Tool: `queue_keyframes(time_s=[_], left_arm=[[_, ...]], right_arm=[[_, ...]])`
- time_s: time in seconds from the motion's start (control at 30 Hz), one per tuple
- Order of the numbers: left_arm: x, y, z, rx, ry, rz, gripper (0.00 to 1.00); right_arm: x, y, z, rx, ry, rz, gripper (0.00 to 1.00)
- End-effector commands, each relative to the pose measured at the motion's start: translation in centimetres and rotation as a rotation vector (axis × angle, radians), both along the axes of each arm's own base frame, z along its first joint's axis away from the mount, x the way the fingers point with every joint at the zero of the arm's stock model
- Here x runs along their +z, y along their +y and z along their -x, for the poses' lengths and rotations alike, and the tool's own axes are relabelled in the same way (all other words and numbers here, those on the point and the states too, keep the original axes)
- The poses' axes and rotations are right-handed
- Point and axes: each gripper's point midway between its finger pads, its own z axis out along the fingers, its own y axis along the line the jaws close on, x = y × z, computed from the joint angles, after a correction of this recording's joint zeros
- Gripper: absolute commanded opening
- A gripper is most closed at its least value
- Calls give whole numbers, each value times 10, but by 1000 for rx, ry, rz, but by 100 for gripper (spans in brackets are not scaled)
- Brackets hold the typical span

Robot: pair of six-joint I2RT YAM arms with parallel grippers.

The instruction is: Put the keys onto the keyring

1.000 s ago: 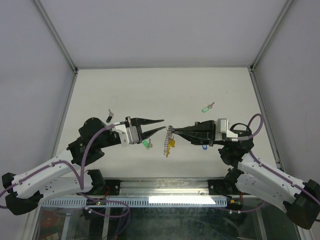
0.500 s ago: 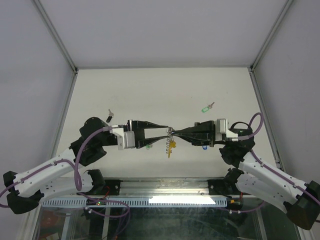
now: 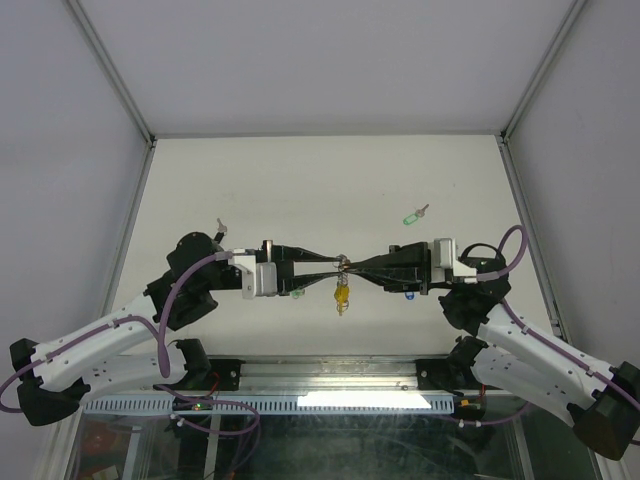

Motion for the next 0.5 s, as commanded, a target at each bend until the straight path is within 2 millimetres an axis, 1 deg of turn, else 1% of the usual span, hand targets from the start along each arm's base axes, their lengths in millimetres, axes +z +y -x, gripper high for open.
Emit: queue_keyframes(time_s=[0.0, 0.1, 0.17, 0.23, 0.33, 0.47], left_arm=[[13, 0, 7, -28, -18, 32, 20], [12, -1, 5, -20, -14, 28, 13], [12, 0, 4, -15, -13, 27, 12], [10, -1, 3, -8, -9, 24, 11], [11, -1, 1, 2, -6, 24, 18], [11, -4, 0, 0, -3, 18, 19]], right_arm=[[36, -13, 13, 2, -87, -96, 0], [37, -14, 14, 2, -87, -98, 0], [38, -15, 15, 4, -90, -100, 0], [37, -15, 16, 6, -92, -97, 0], [36, -15, 17, 10, -93, -88, 0], [34, -14, 17, 14, -92, -78, 0]])
